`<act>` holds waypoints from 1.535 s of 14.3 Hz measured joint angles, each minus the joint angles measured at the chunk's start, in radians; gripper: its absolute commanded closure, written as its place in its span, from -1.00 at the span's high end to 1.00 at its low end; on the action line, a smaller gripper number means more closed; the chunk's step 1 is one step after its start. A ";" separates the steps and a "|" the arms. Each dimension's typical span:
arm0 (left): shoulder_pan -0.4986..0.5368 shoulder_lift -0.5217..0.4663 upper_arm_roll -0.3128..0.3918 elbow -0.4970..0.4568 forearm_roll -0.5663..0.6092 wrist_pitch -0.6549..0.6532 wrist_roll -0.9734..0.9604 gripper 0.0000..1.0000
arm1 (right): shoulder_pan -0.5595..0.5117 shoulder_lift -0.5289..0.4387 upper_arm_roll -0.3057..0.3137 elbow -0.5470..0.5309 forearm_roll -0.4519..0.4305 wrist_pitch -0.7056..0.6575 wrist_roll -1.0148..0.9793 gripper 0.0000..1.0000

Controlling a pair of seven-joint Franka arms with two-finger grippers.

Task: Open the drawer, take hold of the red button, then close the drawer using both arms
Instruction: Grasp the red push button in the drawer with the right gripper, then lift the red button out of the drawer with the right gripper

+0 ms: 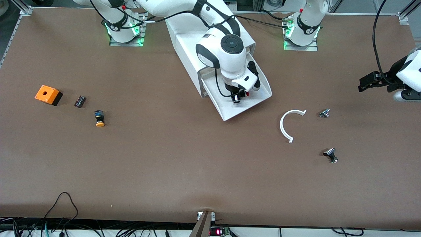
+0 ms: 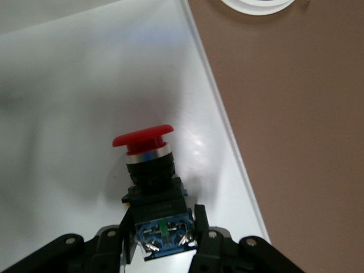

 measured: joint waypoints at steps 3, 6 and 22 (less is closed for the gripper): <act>0.000 0.000 0.000 0.009 0.000 0.000 0.000 1.00 | 0.008 -0.055 -0.044 0.019 0.000 -0.028 0.085 -0.54; 0.000 0.006 0.000 0.020 0.000 -0.001 0.000 1.00 | 0.009 -0.120 -0.090 0.020 0.000 -0.057 0.199 -0.55; -0.034 0.128 -0.007 0.035 0.000 -0.010 0.001 1.00 | -0.180 -0.299 -0.240 -0.427 0.000 -0.056 0.643 -0.54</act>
